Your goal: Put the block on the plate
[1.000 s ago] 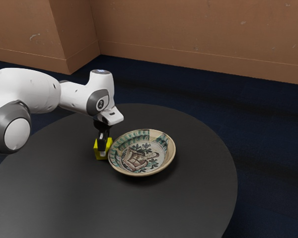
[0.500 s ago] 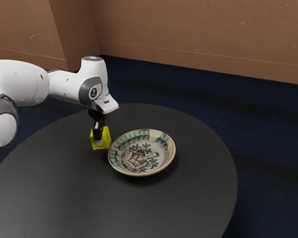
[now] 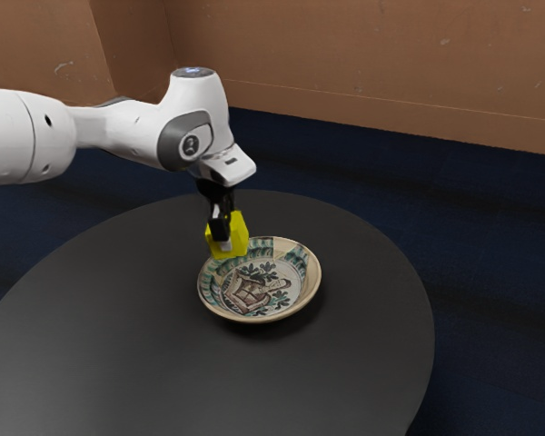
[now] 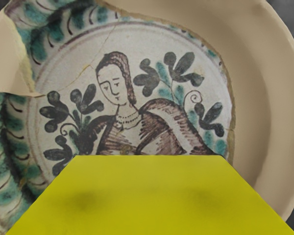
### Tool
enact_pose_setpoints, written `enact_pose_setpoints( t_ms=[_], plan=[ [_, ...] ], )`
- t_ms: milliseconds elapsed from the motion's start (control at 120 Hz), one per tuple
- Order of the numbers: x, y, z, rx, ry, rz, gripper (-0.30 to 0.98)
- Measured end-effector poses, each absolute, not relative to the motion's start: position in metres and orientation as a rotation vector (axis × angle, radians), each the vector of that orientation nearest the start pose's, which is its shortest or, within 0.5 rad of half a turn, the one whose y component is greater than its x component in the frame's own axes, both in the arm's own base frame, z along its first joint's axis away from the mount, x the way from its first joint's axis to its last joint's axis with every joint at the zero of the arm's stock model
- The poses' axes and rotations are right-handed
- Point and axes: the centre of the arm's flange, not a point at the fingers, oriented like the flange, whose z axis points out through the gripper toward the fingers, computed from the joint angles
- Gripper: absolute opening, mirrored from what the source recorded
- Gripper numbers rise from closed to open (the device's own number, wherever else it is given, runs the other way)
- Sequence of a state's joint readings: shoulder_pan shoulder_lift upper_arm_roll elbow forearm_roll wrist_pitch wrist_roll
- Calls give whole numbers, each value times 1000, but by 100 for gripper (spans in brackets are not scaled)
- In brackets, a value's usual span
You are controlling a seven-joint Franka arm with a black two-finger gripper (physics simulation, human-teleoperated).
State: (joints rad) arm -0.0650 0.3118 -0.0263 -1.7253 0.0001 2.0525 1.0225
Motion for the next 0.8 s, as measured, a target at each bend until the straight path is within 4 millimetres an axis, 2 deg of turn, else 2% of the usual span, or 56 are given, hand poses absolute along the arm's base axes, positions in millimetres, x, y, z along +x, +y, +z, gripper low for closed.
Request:
enact_pose_setpoints(
  t_ms=[58,117,317,400,667,800],
  plan=[
    [639,-69,401,-2690,1656,-27,37],
    [639,-73,396,-2720,1634,-24,37],
    [653,-80,351,-2807,1552,39,35],
    [655,-81,344,-2827,1519,50,36],
    [654,-79,358,-2847,1436,27,58],
    [651,-86,389,-2840,1378,-66,63]
  ],
)
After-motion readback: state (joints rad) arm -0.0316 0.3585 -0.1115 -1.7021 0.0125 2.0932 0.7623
